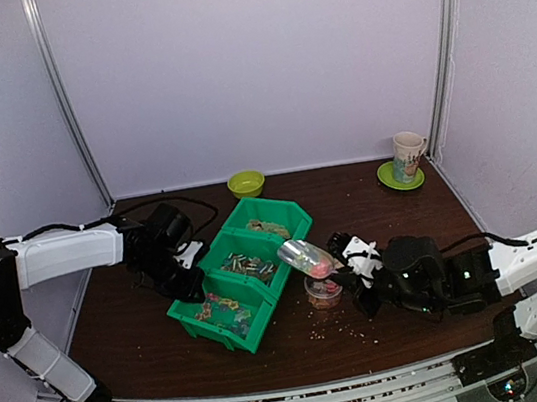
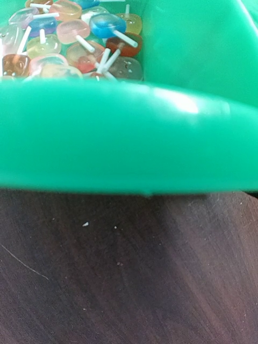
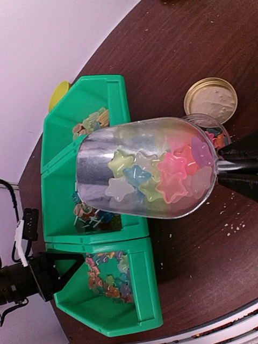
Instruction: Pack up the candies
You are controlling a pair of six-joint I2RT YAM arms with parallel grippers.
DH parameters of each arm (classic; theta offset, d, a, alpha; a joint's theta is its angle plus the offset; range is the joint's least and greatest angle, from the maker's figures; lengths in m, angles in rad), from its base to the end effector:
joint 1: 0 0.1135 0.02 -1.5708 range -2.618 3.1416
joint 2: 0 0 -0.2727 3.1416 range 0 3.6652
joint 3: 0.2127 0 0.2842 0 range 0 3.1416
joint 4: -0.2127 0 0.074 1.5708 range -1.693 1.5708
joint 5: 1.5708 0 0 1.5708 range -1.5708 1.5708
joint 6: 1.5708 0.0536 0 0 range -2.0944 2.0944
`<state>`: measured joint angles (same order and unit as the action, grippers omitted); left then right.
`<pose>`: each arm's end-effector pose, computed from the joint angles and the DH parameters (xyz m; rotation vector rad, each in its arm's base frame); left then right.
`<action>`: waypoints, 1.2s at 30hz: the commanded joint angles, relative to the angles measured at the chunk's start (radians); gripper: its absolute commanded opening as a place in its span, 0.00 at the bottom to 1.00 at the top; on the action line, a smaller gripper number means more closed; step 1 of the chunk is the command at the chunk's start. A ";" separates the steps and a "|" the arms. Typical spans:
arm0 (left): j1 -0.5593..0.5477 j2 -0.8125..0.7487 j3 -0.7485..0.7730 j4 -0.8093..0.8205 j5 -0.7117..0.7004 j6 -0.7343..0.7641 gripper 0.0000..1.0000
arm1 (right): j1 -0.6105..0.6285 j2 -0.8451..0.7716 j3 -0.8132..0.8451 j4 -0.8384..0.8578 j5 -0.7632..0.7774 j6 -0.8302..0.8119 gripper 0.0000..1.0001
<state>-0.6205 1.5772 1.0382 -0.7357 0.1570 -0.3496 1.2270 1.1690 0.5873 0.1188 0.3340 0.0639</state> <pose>0.2620 -0.1975 0.1737 0.4290 2.8937 -0.4070 0.1143 0.2671 0.2063 -0.9376 1.8114 0.4817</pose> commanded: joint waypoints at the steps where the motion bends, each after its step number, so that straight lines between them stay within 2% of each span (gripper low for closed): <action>1: 0.010 -0.060 0.060 0.132 0.047 -0.002 0.00 | 0.000 -0.043 0.024 -0.225 0.058 0.126 0.00; 9: 0.009 -0.063 0.059 0.131 0.047 -0.003 0.00 | 0.007 -0.097 0.034 -0.407 0.038 0.224 0.00; 16: 0.008 -0.064 0.057 0.133 0.047 -0.002 0.00 | 0.014 -0.052 0.108 -0.578 0.027 0.278 0.00; 36: 0.008 -0.071 0.058 0.131 0.047 -0.002 0.00 | 0.020 0.064 0.270 -0.846 -0.006 0.321 0.00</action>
<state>-0.6197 1.5761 1.0382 -0.7353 0.1570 -0.3496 1.2396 1.2228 0.8196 -0.6456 0.3267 0.3702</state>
